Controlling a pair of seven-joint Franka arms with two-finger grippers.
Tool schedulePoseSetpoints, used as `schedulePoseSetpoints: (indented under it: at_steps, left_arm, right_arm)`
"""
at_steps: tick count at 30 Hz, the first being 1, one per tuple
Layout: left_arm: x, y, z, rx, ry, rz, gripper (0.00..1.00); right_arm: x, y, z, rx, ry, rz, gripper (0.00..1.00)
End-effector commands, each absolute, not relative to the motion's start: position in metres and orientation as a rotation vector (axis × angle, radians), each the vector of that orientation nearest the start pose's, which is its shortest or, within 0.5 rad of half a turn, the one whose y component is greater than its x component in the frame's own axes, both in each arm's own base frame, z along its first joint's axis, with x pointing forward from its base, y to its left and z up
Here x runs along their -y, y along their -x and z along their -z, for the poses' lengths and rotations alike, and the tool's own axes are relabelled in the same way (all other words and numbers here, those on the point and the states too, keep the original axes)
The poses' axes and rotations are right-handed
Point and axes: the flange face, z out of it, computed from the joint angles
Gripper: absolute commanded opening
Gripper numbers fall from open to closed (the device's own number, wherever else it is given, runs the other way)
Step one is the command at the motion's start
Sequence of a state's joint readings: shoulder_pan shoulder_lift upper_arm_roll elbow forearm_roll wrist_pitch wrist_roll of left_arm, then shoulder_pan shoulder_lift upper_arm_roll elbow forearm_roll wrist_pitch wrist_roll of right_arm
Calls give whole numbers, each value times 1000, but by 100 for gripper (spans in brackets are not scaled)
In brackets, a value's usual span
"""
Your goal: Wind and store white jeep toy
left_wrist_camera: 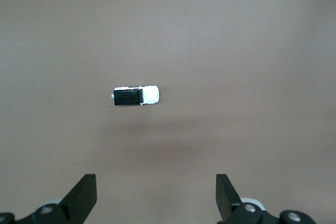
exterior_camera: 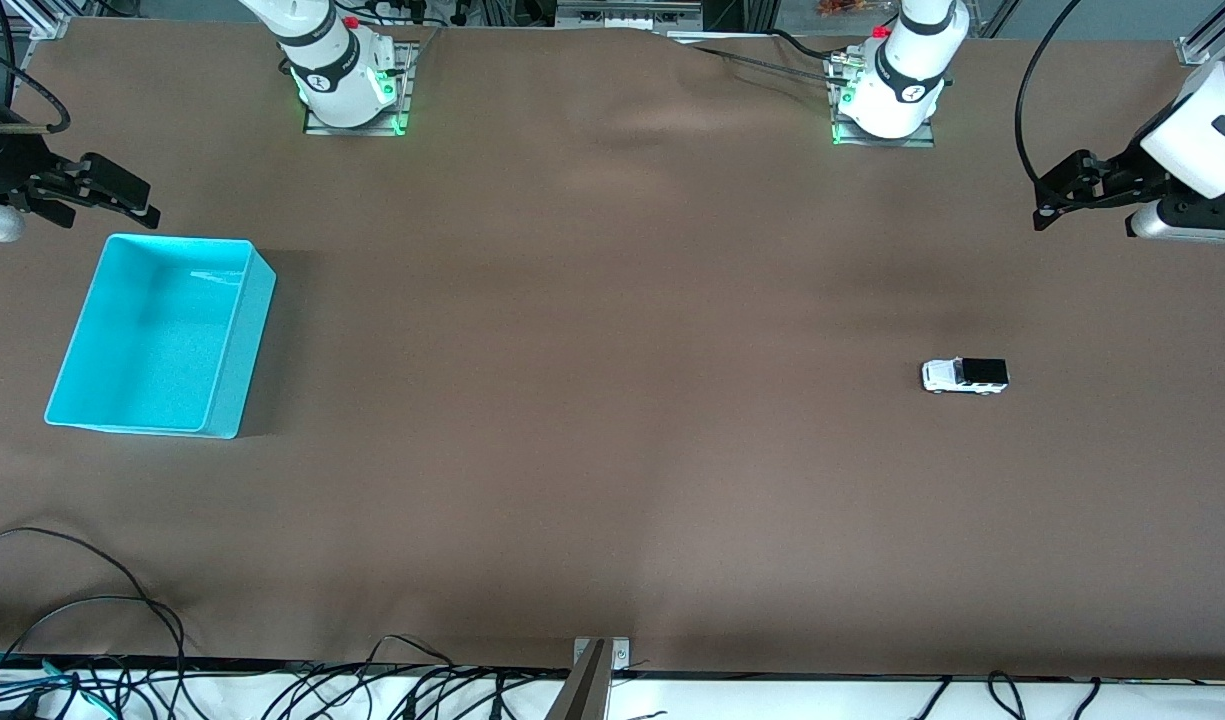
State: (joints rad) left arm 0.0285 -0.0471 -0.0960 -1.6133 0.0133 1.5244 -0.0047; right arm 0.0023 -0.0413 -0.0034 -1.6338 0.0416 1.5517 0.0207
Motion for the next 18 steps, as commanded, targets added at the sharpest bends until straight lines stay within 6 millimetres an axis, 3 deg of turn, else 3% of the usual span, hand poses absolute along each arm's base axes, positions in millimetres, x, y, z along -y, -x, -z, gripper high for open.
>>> schedulePoseSetpoints:
  at_steps: [1, 18]
  left_arm:
    - [30, -533, -627, -104, 3139, -68, 100]
    - [30, -534, -628, -108, 3138, -58, 100]
  right_arm:
    - [-5, -541, -622, -6, 3081, -50, 100]
    - [-6, -546, -627, -3, 3082, -31, 100]
